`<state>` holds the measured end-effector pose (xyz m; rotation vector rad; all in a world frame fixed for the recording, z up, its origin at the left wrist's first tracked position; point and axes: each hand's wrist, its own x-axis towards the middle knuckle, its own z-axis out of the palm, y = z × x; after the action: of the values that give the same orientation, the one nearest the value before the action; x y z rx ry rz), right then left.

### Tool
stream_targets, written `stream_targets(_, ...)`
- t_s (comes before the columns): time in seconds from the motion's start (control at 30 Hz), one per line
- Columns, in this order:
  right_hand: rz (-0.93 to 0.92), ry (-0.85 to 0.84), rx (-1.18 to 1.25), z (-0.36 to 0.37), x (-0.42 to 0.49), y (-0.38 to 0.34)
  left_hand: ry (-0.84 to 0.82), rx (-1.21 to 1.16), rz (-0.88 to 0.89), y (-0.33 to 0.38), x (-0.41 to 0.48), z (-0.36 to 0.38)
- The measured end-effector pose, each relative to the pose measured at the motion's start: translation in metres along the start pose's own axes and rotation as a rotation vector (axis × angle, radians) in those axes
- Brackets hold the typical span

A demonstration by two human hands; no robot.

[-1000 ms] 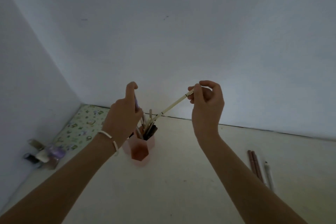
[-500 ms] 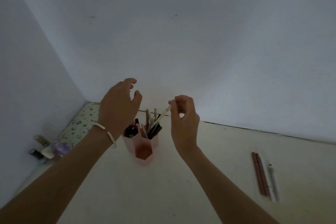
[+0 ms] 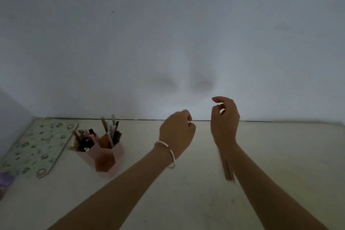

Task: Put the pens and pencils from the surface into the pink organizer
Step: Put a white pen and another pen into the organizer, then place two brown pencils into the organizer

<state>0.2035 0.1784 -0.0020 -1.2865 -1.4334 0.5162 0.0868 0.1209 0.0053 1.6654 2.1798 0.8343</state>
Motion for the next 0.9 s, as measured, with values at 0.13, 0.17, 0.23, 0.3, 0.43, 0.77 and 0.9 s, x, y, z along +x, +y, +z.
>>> stream_targets(0.13,0.194,0.097,-0.048,-0.058,0.016,0.039,-0.409,-0.019,-0.157,0.036,-0.014,0.097)
stream_targets(0.17,0.221,0.112,-0.066,-0.07,0.015,0.049,-0.471,-0.027,-0.193,0.042,-0.018,0.116)
stream_targets(0.23,0.238,0.129,-0.102,-0.091,0.012,0.064,-0.535,-0.031,-0.258,0.047,-0.023,0.144)
stream_targets(0.3,0.231,0.142,-0.141,-0.107,0.008,0.077,-0.53,0.024,-0.264,0.047,-0.025,0.16)
stream_targets(0.43,0.248,0.162,-0.186,-0.126,0.003,0.094,-0.52,0.119,-0.27,0.039,-0.026,0.167)
stream_targets(0.77,0.323,0.078,-0.115,-0.1,-0.008,0.094,-0.533,0.056,-0.332,0.012,-0.021,0.151)
stream_targets(0.9,0.285,-0.023,-0.13,-0.083,-0.013,0.089,-0.463,0.198,-0.31,0.005,-0.021,0.142)
